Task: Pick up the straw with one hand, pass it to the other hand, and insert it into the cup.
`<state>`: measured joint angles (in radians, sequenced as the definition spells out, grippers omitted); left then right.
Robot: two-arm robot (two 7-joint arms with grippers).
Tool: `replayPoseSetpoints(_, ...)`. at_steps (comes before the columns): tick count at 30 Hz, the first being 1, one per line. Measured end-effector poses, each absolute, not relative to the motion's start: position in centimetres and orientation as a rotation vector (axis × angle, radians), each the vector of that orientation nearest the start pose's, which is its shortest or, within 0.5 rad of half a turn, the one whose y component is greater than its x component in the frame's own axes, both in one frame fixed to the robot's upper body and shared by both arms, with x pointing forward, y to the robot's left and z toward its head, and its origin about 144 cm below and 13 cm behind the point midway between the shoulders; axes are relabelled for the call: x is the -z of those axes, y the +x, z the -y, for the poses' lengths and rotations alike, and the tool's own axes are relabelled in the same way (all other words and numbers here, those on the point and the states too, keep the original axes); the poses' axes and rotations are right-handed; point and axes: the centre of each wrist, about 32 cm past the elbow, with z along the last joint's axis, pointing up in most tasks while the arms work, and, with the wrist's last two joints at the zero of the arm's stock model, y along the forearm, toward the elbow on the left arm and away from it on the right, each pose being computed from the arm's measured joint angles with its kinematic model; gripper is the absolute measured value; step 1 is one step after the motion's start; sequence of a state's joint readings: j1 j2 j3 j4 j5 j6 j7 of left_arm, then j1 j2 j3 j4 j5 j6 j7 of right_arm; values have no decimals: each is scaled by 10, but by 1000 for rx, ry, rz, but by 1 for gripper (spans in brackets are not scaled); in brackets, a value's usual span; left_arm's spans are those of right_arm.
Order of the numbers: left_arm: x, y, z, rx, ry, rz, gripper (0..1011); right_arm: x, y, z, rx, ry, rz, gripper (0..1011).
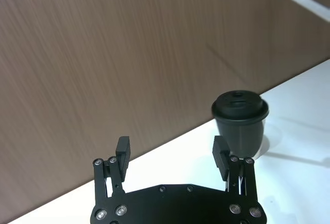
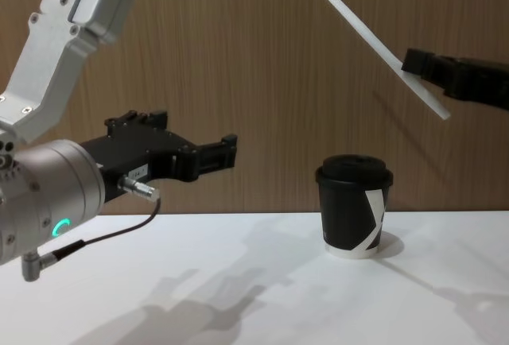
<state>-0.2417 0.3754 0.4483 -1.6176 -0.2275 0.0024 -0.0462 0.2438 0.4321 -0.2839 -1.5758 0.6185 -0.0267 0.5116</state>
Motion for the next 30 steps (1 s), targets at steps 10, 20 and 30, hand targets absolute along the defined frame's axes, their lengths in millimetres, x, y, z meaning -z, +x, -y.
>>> replayPoseSetpoints(10,-1205,501,-198,-1003,-42,174,1003,-1219,512,268,788,209,33,0)
replayPoseSetpoints(20,-1204,507,-194,-907,-134,94,1003,-1219,512,267,788,209,33,0)
replayPoseSetpoints(30,-1205,511,-187,-821,-260,2,1003,-1219,513,267,788,210,33,0)
